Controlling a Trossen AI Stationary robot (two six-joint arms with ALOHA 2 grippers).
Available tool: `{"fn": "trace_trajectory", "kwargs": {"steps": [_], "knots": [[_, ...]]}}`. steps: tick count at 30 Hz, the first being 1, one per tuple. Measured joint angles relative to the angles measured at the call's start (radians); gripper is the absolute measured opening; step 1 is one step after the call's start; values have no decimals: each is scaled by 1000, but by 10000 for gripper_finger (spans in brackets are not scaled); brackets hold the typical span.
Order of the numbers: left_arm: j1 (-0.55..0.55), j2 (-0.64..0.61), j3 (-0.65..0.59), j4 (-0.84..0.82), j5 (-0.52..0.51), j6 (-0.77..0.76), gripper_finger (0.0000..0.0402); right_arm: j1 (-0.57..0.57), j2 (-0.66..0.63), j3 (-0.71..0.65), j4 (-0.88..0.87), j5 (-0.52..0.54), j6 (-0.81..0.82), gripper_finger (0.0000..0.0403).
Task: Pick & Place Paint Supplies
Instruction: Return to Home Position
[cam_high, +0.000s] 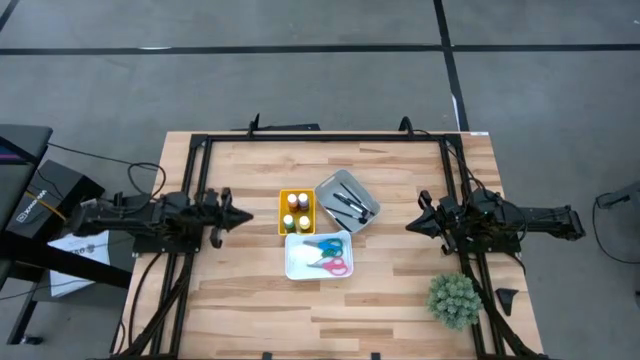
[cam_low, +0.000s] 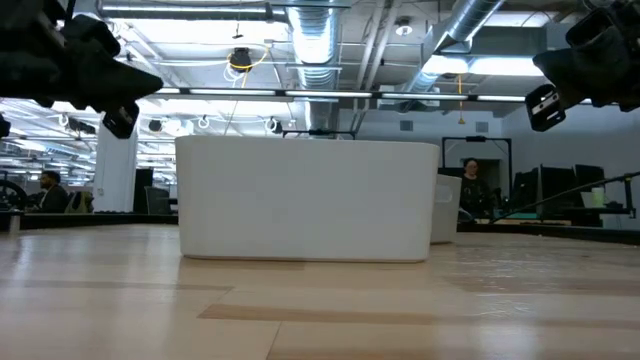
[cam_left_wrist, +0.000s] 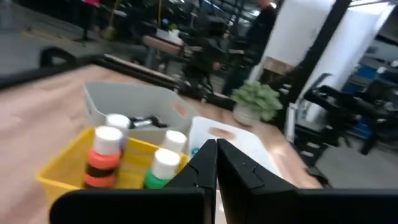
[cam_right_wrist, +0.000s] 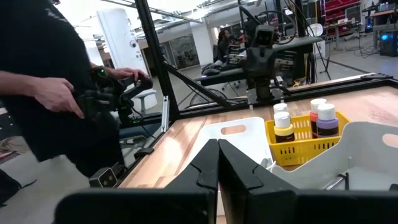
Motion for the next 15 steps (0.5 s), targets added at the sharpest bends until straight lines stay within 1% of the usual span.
{"fn": "trace_trajectory", "kwargs": {"steps": [3,5,12,15], "knots": [[11,-14,0,8,-54,38,3,0,0,0,0,0,0,0],[19,-21,0,9,-70,46,3,0,0,0,0,0,0,0],[38,-25,0,12,-72,45,3,0,0,0,0,0,0,0],[38,-15,0,38,-72,44,3,0,0,0,0,0,0,0]]}}
